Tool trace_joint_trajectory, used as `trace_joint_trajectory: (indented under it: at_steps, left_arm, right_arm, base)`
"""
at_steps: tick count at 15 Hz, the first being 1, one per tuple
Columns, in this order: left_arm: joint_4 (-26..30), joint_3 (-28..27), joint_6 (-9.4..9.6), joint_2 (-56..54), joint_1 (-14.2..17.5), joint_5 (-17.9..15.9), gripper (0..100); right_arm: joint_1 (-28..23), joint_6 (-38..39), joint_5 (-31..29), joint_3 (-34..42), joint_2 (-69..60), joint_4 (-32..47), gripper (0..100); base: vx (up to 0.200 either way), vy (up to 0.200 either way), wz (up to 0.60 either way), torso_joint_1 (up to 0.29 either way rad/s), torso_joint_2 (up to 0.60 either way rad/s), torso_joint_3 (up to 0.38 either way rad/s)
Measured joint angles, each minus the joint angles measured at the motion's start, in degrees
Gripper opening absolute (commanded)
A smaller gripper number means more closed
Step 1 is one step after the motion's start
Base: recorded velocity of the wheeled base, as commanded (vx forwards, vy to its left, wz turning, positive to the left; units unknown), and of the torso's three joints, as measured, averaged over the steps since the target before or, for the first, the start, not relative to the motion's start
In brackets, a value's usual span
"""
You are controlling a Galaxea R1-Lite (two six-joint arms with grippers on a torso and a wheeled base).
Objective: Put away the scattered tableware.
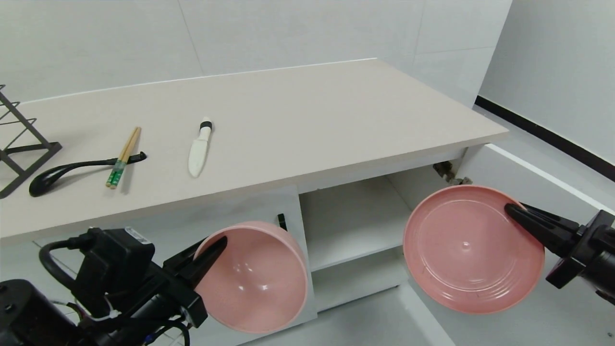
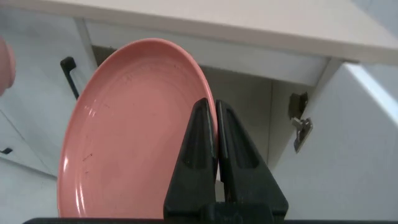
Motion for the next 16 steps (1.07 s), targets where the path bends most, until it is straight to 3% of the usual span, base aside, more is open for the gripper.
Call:
trace_joint_trajectory:
  at_steps: [16]
  left_arm:
    - [-0.02, 0.15, -0.02, -0.13, -0.11, 0.00, 0]
  right_arm:
    - [-0.06, 0.00, 0.00, 2.28, -0.88, -0.09, 0]
  base:
    - [0.000, 0.000, 0.00, -0.069, 0.23, 0.156]
